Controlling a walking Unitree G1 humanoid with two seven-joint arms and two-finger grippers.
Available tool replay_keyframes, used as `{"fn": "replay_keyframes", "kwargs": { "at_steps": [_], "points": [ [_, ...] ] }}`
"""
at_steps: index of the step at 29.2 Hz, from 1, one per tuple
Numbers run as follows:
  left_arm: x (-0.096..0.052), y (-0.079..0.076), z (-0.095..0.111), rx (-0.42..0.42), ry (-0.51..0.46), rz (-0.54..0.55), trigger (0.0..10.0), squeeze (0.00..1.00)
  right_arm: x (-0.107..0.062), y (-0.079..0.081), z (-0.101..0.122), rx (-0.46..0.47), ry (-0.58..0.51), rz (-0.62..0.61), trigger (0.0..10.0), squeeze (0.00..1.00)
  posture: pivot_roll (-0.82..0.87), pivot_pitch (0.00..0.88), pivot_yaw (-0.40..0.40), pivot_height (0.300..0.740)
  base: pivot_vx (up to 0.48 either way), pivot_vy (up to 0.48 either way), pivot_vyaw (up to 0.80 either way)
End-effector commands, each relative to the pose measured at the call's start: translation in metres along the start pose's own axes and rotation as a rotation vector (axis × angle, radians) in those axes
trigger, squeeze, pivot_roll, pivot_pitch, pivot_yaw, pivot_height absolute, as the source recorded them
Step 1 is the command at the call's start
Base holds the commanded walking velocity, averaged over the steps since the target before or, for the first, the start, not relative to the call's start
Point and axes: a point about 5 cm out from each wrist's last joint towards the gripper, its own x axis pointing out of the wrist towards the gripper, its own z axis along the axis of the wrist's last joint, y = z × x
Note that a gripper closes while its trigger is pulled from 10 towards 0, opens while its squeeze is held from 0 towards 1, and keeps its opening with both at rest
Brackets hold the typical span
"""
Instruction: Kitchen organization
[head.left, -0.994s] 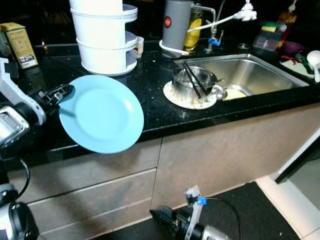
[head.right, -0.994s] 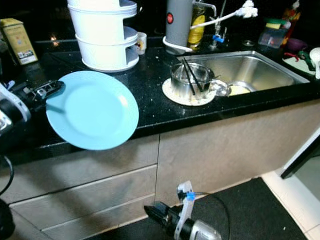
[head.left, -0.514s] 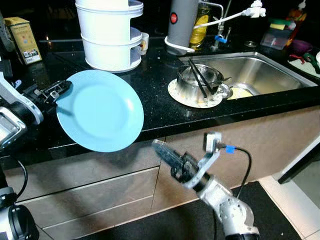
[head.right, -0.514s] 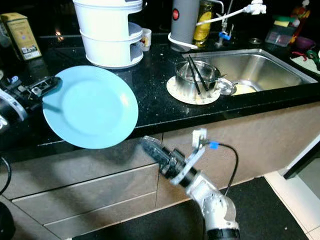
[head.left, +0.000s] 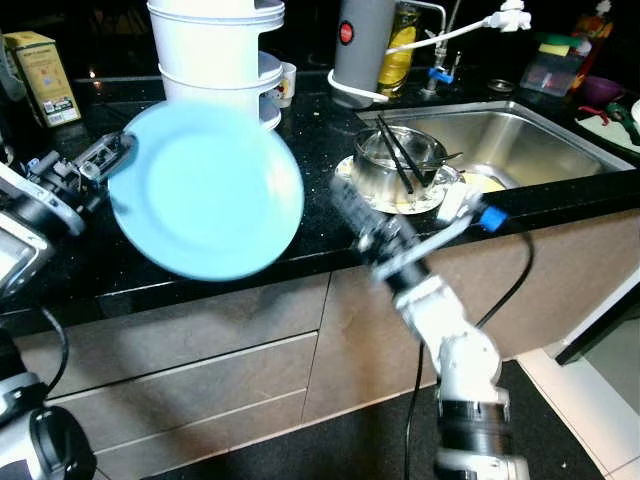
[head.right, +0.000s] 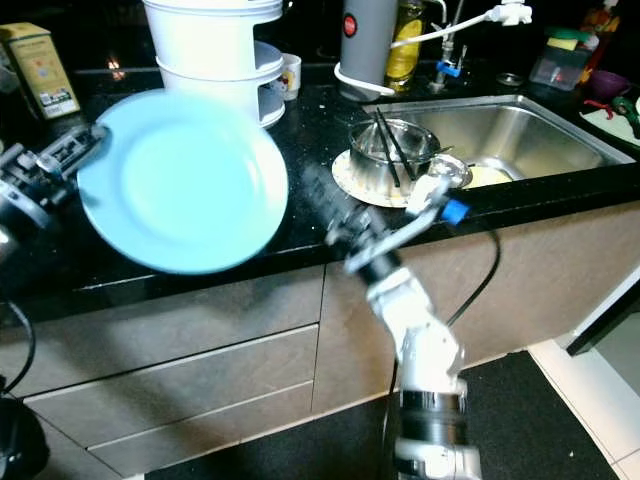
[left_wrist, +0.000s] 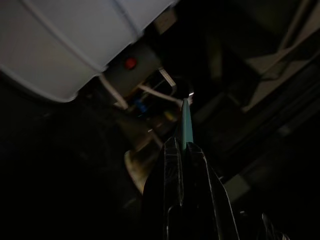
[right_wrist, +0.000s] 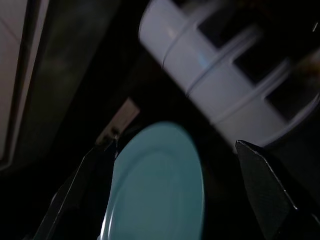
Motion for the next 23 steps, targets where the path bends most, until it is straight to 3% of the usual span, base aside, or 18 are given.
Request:
{"fn": "replay_keyframes", "kwargs": {
  "at_steps": [1, 2, 3, 7, 17, 23],
  "points": [
    [0.002, -0.008, 0.001, -0.016, -0.031, -0.053, 0.0, 0.00, 0.006, -0.001, 0.000, 0.013, -0.022, -0.035, 10.0, 0.75, 0.01, 0.117, -0.066, 0.740, 0.000, 0.000, 0.00],
    [0.002, -0.009, 0.000, -0.021, -0.034, -0.057, 0.0, 0.00, 0.008, -0.002, 0.001, -0.008, -0.013, -0.059, 10.0, 0.64, 0.01, 0.117, -0.066, 0.740, 0.000, 0.000, 0.00],
    [0.003, -0.010, 0.000, -0.021, -0.034, -0.059, 0.0, 0.00, 0.009, -0.006, 0.001, -0.058, -0.001, -0.099, 10.0, 0.01, 0.01, 0.117, -0.066, 0.740, 0.000, 0.000, 0.00],
    [0.002, -0.011, -0.001, -0.030, -0.039, -0.055, 0.0, 0.00, 0.010, -0.012, -0.003, -0.168, 0.060, -0.150, 10.0, 0.00, 0.01, 0.120, -0.066, 0.740, 0.000, 0.000, 0.00],
    [0.002, -0.015, -0.006, -0.072, -0.055, -0.076, 0.0, 0.00, 0.009, -0.018, -0.016, -0.127, 0.118, -0.192, 10.0, 0.00, 0.01, 0.123, -0.069, 0.740, 0.000, 0.000, 0.00],
    [0.002, -0.015, -0.011, -0.097, -0.042, -0.076, 0.0, 0.00, 0.010, -0.015, -0.022, 0.047, 0.095, -0.183, 10.0, 0.00, 0.01, 0.121, -0.068, 0.740, 0.000, 0.000, 0.00]
  ]
}}
